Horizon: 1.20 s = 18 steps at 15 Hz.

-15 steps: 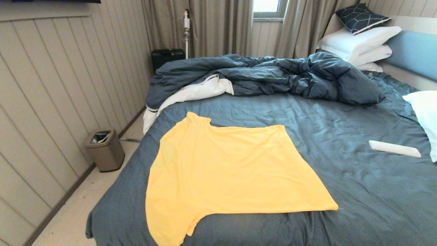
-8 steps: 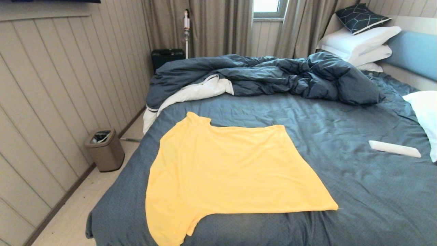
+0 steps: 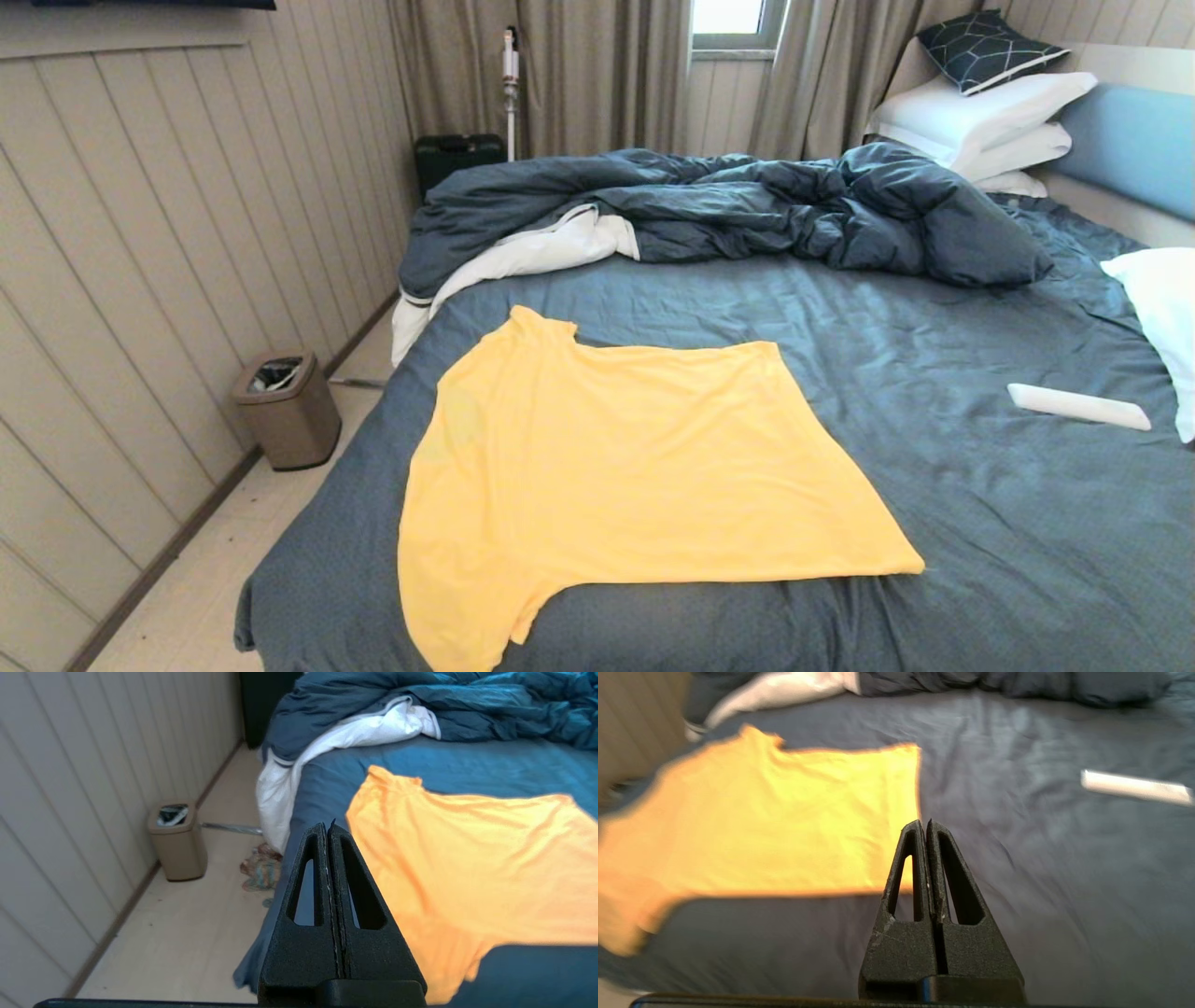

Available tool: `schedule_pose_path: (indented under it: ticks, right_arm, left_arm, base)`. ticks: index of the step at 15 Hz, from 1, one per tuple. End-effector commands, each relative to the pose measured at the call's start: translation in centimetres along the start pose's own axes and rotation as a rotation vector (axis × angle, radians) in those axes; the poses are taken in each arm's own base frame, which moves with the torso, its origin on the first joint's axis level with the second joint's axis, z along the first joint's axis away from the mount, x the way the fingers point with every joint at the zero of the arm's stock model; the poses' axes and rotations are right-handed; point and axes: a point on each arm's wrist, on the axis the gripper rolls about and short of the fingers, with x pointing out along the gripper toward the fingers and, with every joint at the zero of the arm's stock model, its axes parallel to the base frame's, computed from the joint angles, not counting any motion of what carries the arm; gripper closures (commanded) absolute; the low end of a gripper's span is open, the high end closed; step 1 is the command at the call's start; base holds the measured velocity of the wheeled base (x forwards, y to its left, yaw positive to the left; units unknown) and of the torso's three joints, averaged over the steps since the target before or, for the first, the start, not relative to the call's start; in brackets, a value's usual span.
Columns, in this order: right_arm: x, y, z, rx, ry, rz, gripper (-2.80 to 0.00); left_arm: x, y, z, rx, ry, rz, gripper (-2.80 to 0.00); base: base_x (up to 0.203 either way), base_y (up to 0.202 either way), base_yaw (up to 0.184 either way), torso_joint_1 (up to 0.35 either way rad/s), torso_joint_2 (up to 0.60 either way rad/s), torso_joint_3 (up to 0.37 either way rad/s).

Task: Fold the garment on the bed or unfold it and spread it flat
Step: Fold the yellow T-shirt

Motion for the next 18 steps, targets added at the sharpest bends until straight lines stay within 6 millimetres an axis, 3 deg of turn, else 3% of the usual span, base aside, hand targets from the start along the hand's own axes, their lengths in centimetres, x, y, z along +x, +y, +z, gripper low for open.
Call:
schedule_pose_path:
  ticks: [1,4,6,7,9,12,15,18]
  right_arm:
    - [5.2,0.3,3.3,0.030,0.134,0.003,0.00]
    - [13.2,0.5,4.9,0.135,0.307,-0.019,0.00]
    - [18.7,-0.8,3.9,0.208,0.441,-0.066,0.00]
    - [20.7,-2.4,3.2,0.263,0.492,-0.095,0.00]
    - [22.2,-6.1,2.1,0.393,0.553,-0.091,0.00]
    - [22.5,-10.1,-1.1,0.467,0.656,-0.016,0.00]
    - [22.7,-11.3,-4.0,0.480,0.759,-0.011,0.00]
    - [22.6,-10.8,-5.1,0.488,0.802,0.008,0.00]
  left_arm:
    - [4.7,0.0,1.9,-0.016,0.130,-0.013,0.00]
    - [11.4,-0.1,2.6,-0.097,0.317,-0.099,0.00]
    - [16.0,-0.2,1.1,-0.184,0.482,-0.166,0.00]
    - [17.9,-0.3,0.0,-0.232,0.564,-0.206,0.00]
    - [20.7,-0.5,-2.0,-0.349,0.693,-0.281,0.00]
    - [21.5,-0.7,-3.7,-0.430,0.784,-0.337,0.00]
    - [22.6,-0.7,-5.6,-0.452,0.860,-0.342,0.00]
    - [23.9,-1.3,-6.7,-0.482,0.914,-0.419,0.00]
  base:
    - [0.000,0.000,0.000,0.000,0.00,0.000]
    - [0.000,0.000,0.000,0.000,0.00,0.000]
    - [0.000,0.000,0.000,0.000,0.00,0.000]
    - [0.000,0.000,0.000,0.000,0.00,0.000]
    - [0.000,0.000,0.000,0.000,0.00,0.000]
    - [0.000,0.000,0.000,0.000,0.00,0.000]
    - [0.000,0.000,0.000,0.000,0.00,0.000]
    - [0.000,0.000,0.000,0.000,0.00,0.000]
